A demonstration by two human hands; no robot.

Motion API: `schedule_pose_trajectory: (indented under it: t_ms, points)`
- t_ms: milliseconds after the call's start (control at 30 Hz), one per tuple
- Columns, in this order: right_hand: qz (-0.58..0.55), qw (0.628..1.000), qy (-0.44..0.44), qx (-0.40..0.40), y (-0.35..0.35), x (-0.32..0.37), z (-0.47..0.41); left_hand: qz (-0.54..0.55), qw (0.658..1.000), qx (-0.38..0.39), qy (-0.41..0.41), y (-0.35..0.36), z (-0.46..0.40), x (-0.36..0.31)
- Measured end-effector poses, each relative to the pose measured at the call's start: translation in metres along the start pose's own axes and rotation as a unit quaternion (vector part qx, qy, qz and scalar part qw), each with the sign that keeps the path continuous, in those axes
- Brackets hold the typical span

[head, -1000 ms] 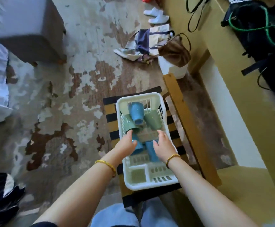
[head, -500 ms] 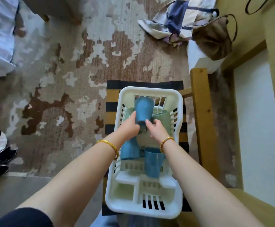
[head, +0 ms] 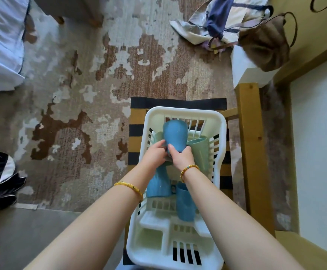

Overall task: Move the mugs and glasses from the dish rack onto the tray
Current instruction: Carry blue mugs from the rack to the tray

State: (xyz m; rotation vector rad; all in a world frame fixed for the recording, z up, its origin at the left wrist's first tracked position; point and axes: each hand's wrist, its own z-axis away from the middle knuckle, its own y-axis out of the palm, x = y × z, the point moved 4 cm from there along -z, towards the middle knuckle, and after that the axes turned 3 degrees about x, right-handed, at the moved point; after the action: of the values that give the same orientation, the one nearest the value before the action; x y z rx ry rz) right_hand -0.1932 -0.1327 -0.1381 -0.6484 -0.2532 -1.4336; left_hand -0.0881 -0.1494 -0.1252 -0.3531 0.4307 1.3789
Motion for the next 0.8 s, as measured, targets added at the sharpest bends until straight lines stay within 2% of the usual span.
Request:
schedule_pose_trajectory:
  t_ms: [133,300,400,533,600,700,800]
  points:
    - [-0.011,0.999,-0.041,0.002,-0.006,0.001,0.014,0.033,0.999,0.005,-0.009,0.002,0.019,-0.002]
    - [-0.049,0.993,-0.106,-0.024,-0.015,0.004,0.052,0.053,0.998,0.024,0.025,0.006,0.05,-0.015]
    - [-0.018,0.986,-0.163,-0.043,-0.021,0.011,0.089,0.06,0.997,0.032,0.046,0.003,0.075,-0.026]
    - [0.14,0.948,-0.268,-0.103,-0.034,0.025,0.147,0.225,0.971,0.064,0.04,0.005,0.117,-0.034]
    - [0.185,0.925,-0.308,-0.122,-0.037,0.032,0.173,0.288,0.956,0.05,0.028,0.008,0.139,-0.035]
    - [0.2,0.903,-0.346,-0.157,-0.046,0.04,0.211,0.293,0.955,0.036,0.021,0.012,0.17,-0.043]
    - [0.167,0.892,-0.366,-0.206,-0.058,0.043,0.247,0.258,0.963,0.057,0.049,0.022,0.2,-0.059]
